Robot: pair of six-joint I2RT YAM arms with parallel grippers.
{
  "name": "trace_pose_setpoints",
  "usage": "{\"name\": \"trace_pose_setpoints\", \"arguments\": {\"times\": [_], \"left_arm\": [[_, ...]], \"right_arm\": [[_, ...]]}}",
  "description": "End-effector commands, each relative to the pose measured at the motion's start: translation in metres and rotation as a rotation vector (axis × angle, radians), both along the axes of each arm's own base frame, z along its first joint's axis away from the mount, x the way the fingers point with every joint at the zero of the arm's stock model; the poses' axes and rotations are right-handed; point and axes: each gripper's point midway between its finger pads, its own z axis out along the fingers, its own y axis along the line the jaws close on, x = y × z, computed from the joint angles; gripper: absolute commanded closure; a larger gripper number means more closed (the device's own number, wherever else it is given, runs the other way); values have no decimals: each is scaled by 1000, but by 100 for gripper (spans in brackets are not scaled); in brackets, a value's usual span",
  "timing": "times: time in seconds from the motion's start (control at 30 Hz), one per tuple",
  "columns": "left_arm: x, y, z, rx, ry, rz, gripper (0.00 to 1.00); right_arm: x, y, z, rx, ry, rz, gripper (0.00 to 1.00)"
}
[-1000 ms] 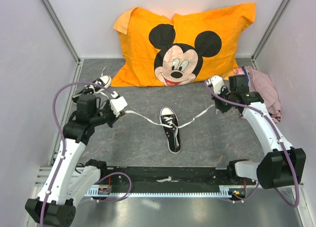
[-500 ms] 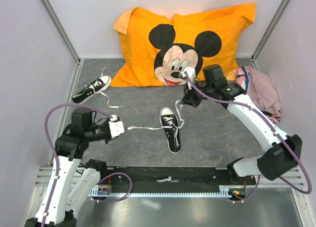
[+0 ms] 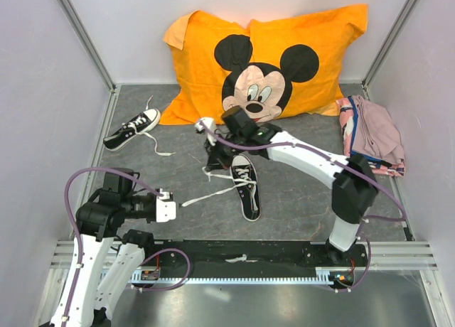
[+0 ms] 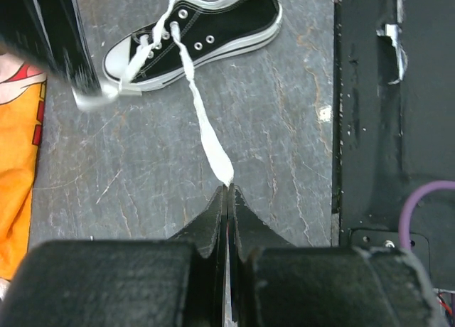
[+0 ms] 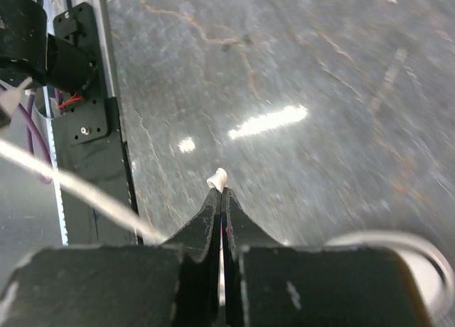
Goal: Tie the shoes
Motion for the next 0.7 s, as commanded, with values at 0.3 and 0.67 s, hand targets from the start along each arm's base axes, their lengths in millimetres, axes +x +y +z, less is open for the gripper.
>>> {"name": "trace_pose_setpoints", "arguments": {"times": [0.3, 0.67], "left_arm": [[-27, -4, -16, -6, -21, -129, 99], [-17, -3, -18, 12, -55, -123, 98]], "right_arm": [[-16, 74, -65, -25, 57, 114, 100], [-14, 61, -29, 7, 66, 104, 43]]}}
